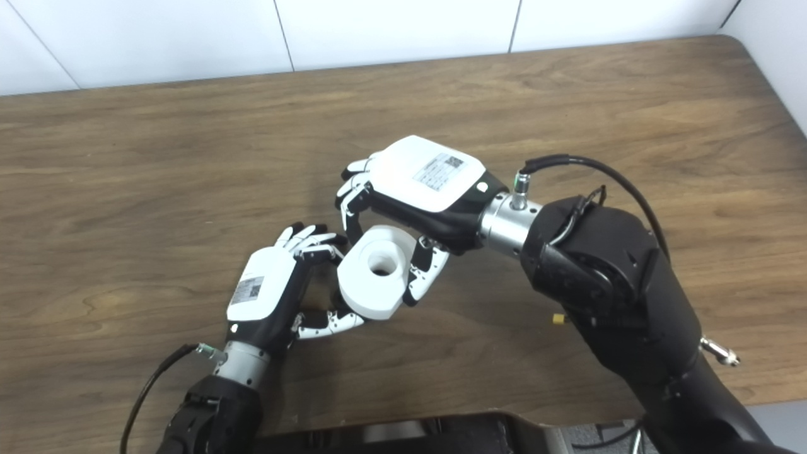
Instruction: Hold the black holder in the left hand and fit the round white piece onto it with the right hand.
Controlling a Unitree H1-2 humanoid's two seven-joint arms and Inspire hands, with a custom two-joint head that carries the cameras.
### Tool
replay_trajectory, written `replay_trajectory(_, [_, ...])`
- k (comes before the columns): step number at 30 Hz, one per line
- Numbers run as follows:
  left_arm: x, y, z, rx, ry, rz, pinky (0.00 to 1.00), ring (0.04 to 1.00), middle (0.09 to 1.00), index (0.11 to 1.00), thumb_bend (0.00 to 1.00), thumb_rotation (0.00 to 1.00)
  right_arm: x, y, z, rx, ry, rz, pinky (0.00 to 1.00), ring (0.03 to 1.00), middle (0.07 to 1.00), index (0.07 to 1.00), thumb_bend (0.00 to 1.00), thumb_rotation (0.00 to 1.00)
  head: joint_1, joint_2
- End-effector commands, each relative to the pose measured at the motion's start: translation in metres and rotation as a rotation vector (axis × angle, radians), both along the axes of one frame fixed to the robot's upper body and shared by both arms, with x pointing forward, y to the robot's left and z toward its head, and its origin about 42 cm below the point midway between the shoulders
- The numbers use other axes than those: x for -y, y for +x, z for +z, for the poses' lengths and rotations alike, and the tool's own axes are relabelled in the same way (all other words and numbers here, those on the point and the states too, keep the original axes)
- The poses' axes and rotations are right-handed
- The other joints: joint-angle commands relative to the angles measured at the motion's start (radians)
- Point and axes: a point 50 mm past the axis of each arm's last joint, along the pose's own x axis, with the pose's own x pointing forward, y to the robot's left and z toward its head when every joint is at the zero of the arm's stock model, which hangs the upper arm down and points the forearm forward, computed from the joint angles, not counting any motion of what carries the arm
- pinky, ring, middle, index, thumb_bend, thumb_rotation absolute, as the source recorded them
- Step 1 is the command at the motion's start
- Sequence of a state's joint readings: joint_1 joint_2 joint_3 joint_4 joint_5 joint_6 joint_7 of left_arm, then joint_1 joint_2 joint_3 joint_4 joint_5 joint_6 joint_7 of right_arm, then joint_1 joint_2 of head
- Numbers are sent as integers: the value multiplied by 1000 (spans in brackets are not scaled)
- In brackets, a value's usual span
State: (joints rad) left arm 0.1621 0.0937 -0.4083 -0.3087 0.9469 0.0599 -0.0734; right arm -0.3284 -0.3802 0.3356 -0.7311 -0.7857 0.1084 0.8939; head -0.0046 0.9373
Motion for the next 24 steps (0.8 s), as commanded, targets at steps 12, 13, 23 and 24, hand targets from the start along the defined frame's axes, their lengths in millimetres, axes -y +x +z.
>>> replay_trajectory(12, [6,1,5,10,2,5,971,903,806,490,511,54,-5,4,15,87,32,10,848,875,778,483,526,135,2,-3])
replay_trajectory(13, [6,1,5,11,3,4,972,903,806,490,511,54,-5,4,14,83,33,10,852,877,778,482,525,135,3,-5])
replay_trajectory(23, [8,0,7,8,1,2,972,903,809,490,511,53,-11,7,6,72,22,15,856,885,780,482,525,134,8,2])
replay_trajectory(24, [9,0,7,7,-1,2,973,903,809,490,511,53,-12,7,6,71,22,15,853,885,780,483,525,134,9,2])
